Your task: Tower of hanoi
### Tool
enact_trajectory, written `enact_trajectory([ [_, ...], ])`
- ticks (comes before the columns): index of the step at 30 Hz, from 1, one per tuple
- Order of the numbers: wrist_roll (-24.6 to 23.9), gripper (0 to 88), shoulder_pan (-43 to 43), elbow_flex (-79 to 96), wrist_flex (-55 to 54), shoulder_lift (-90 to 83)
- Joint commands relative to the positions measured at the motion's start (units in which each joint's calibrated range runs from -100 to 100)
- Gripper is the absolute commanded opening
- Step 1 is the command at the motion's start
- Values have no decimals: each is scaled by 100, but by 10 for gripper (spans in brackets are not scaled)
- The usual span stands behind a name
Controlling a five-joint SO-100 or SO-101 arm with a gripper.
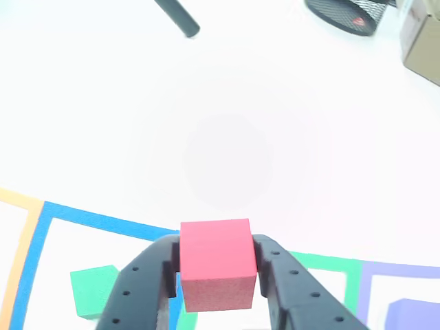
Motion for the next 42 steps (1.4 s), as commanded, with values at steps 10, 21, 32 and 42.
enact_trajectory([
  [10, 0, 11, 1543, -5307, 5255, -14],
  [21, 0, 12, 2971, -5398, 5263, 721],
  [32, 0, 13, 3499, -1489, 1150, 455],
  [42, 0, 13, 3537, 166, -1117, 818],
])
